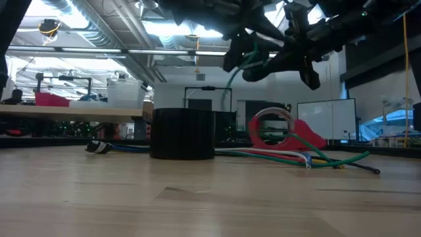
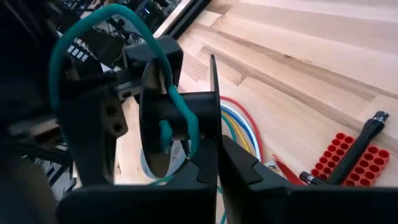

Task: Coil cords
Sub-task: Coil the green wire into the spool

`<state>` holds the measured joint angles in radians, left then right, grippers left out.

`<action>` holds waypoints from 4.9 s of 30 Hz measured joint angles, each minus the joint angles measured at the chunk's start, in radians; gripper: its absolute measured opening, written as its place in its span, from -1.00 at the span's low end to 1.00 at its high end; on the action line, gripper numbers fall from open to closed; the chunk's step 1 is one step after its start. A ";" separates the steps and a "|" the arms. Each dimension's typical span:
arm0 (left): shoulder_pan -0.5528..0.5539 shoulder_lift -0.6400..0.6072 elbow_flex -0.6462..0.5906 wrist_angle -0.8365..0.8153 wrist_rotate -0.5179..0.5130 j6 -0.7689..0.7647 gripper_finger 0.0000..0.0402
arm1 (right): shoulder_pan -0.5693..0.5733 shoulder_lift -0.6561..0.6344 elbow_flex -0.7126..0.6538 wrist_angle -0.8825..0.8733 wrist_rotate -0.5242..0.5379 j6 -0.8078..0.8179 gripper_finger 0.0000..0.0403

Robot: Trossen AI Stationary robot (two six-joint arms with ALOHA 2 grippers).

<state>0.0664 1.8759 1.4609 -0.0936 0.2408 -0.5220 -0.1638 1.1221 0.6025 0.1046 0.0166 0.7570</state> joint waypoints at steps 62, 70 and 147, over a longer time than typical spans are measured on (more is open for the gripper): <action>-0.052 -0.056 -0.001 -0.061 -0.050 -0.075 -0.51 | 0.000 0.038 0.002 0.077 -0.035 0.026 -0.99; -0.077 -0.061 -0.001 -0.188 -0.165 -0.100 -0.67 | 0.000 0.038 0.002 0.077 -0.035 0.024 -0.99; -0.293 -0.062 -0.001 -0.792 -1.085 -0.211 -0.76 | 0.000 0.026 0.002 0.087 -0.122 -0.007 -0.98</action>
<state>-0.2266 1.8141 1.4603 -0.8852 -0.8443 -0.7330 -0.1638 1.1477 0.6041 0.1917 -0.1059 0.7502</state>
